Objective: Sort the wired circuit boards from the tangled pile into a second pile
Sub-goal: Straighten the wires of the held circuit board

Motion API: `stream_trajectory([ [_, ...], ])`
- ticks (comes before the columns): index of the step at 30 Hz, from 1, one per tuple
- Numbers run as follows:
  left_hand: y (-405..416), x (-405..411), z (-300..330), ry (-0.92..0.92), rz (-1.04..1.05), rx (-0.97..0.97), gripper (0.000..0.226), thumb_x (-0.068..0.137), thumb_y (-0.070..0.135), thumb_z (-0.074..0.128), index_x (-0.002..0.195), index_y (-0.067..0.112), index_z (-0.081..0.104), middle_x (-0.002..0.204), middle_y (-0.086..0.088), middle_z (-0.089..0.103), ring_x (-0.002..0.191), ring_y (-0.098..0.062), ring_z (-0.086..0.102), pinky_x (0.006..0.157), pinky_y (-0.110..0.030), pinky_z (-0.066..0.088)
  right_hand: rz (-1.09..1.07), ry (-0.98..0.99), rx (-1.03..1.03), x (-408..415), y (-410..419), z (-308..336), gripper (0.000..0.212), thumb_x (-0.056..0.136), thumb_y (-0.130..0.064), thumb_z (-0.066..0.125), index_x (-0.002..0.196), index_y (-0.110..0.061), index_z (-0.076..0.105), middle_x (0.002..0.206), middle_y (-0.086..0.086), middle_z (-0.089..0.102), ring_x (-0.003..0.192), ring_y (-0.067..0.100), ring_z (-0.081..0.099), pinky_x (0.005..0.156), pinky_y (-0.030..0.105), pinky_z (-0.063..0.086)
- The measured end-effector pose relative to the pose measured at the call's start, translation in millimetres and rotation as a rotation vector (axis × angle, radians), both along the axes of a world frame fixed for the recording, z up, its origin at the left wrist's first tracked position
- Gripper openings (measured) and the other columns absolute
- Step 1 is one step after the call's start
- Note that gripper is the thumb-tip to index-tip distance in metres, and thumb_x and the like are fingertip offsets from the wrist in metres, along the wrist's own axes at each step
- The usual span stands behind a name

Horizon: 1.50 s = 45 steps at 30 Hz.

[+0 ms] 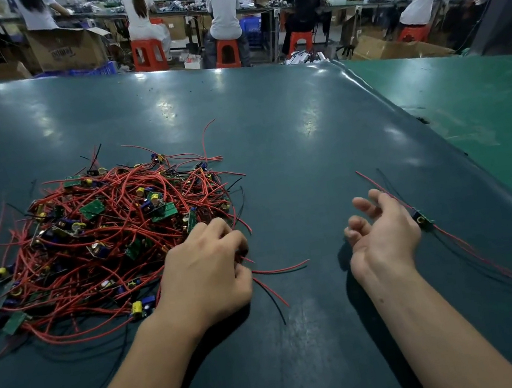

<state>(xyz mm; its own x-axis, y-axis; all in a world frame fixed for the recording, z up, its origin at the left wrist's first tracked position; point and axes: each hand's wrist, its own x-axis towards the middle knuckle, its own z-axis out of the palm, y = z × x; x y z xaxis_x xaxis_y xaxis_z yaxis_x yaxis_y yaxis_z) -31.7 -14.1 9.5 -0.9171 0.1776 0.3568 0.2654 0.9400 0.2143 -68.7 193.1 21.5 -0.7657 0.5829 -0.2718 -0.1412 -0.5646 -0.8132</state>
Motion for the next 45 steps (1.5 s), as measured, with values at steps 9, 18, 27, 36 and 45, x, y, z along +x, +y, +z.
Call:
stream_trajectory([
  [9, 1.4, -1.5, 8.2, 0.352, -0.132, 0.389, 0.024, 0.082, -0.009, 0.069, 0.099, 0.005, 0.077, 0.097, -0.004, 0.072, 0.087, -0.022, 0.068, 0.077, -0.037, 0.055, 0.246, 0.08, 0.264, 0.0, -10.7, -0.2, 0.017, 0.097, -0.011, 0.053, 0.083, -0.015, 0.061, 0.056, -0.003, 0.059, 0.035, 0.01, 0.041, 0.036, 0.017, 0.03],
  [18, 37.3, 8.8, -0.1, 0.511, -0.631, 0.454, 0.021, 0.089, -0.002, 0.062, 0.107, -0.003, 0.072, 0.11, -0.01, 0.071, 0.097, -0.025, 0.068, 0.086, -0.036, 0.054, 0.914, 0.376, 0.869, 22.5, -30.7, -8.9, 0.051, 0.087, 0.015, 0.057, 0.118, -0.026, 0.062, 0.093, 0.004, 0.069, 0.07, 0.015, 0.063, 0.062, 0.027, 0.052],
  [27, 43.9, 10.3, -2.0, 0.356, -0.585, 0.658, 0.01, 0.09, 0.011, 0.067, 0.086, 0.004, 0.072, 0.079, -0.001, 0.067, 0.069, -0.012, 0.062, 0.062, -0.029, 0.051, 0.393, 0.294, 0.264, 5.7, -22.6, 2.5, 0.015, 0.094, 0.001, 0.058, 0.085, -0.01, 0.062, 0.074, 0.003, 0.07, 0.066, 0.017, 0.07, 0.058, 0.026, 0.056],
  [36, 46.6, -2.1, 1.8, -0.261, -0.245, 1.327, 0.048, 0.083, 0.053, 0.057, 0.088, 0.008, 0.072, 0.071, -0.01, 0.073, 0.04, -0.016, 0.055, 0.037, -0.02, 0.04, 0.576, 0.26, -0.145, 9.2, -14.9, 12.2, 0.005, 0.078, -0.013, 0.066, 0.083, -0.011, 0.064, 0.078, 0.011, 0.071, 0.06, 0.015, 0.068, 0.052, 0.021, 0.053],
  [45, 45.8, -6.2, 1.1, -0.049, -0.201, 1.354, 0.013, 0.083, 0.025, 0.068, 0.09, 0.016, 0.075, 0.071, 0.0, 0.073, 0.053, -0.012, 0.063, 0.048, -0.022, 0.051, 0.714, 0.193, 0.19, 12.5, -28.1, 2.9, 0.015, 0.078, -0.017, 0.071, 0.086, -0.004, 0.069, 0.071, 0.007, 0.069, 0.056, 0.013, 0.064, 0.051, 0.02, 0.054],
])
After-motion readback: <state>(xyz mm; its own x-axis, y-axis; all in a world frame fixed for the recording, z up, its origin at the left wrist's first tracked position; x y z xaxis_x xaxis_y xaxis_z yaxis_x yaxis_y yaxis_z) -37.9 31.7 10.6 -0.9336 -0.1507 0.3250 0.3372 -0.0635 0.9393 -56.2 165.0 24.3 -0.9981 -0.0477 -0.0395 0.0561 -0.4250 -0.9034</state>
